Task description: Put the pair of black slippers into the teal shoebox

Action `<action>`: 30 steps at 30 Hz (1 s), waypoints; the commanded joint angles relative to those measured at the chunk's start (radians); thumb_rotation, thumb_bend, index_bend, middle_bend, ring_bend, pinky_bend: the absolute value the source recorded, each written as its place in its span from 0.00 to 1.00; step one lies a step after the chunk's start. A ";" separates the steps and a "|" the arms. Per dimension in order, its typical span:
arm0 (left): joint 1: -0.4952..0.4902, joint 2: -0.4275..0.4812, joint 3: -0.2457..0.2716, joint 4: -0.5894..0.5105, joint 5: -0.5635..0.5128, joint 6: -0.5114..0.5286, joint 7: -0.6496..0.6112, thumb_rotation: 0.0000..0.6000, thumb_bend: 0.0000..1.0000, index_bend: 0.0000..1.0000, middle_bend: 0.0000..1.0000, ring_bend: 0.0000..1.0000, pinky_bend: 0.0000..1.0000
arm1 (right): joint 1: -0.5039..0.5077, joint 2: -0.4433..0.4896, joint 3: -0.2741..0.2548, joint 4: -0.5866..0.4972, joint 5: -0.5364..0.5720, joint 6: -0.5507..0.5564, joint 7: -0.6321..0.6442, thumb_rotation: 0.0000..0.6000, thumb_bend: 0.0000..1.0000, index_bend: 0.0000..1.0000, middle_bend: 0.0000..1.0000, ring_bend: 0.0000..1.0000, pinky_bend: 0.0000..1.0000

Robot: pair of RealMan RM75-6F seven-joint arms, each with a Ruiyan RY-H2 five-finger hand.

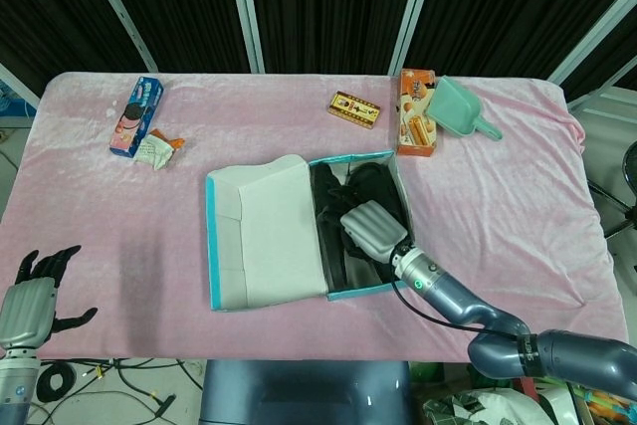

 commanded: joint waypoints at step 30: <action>-0.006 0.001 -0.002 -0.008 0.002 -0.005 0.011 1.00 0.00 0.13 0.18 0.16 0.00 | -0.041 -0.047 -0.070 0.061 -0.085 0.048 -0.001 1.00 0.94 0.32 0.28 0.03 0.03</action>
